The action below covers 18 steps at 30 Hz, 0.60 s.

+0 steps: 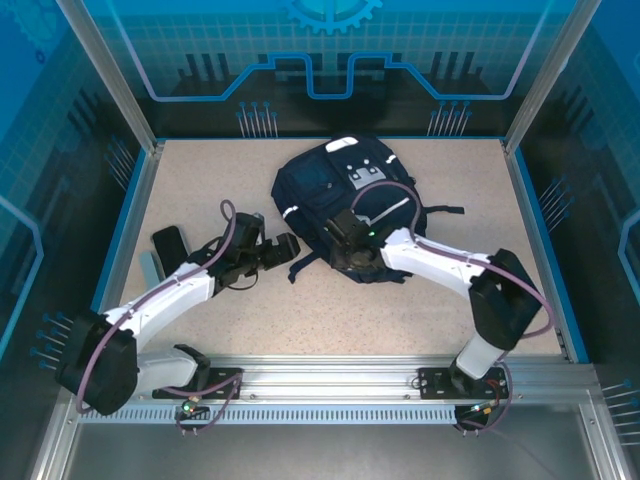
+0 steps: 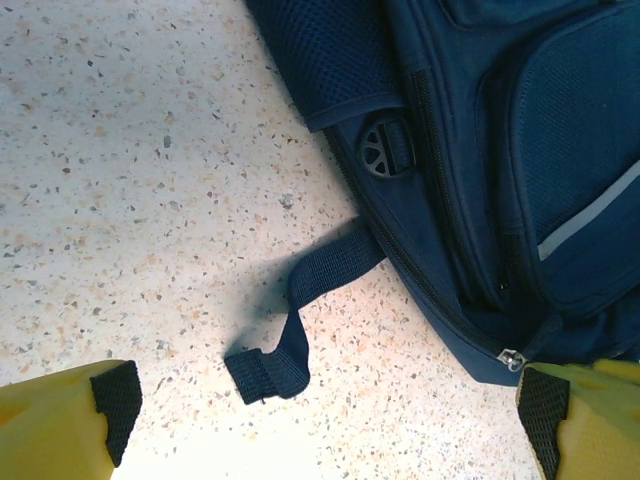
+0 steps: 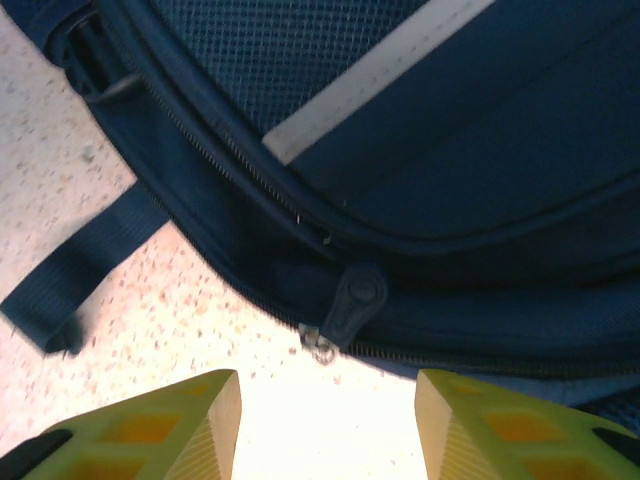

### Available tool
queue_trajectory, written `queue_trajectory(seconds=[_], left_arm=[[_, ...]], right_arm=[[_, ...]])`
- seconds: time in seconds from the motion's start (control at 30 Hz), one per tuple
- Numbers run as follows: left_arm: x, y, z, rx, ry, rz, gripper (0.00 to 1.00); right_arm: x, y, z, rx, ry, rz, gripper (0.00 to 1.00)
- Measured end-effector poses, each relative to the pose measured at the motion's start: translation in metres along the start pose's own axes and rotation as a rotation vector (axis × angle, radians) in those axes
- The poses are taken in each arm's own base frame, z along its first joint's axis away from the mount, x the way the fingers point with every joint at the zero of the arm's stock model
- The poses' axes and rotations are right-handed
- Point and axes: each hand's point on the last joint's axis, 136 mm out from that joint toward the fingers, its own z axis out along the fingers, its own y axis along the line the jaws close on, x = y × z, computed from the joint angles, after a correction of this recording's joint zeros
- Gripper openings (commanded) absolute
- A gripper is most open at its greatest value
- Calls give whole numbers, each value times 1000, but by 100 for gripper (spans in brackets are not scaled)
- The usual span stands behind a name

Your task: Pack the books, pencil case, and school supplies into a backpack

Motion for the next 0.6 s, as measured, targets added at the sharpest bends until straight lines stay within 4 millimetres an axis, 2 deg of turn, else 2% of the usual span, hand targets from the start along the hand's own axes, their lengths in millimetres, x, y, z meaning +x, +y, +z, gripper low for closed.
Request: queue_trajectory(seconds=[0.17,0.4,0.53,0.6], left_arm=[[-1,2,-11,20,-29,-9,99],[0,6,-12,16,-29,-28,99],[1,5,-12,19,-27,-35,99],[1,5,-12,21,-26,-36,99]], right_arm=[[-11,-2,12,106,-23,35,51],[-12,0,29,172,-2,52,45],[-9,-2,33,207,-2,61,39],[-7,-3,32,220,-6,63,32]])
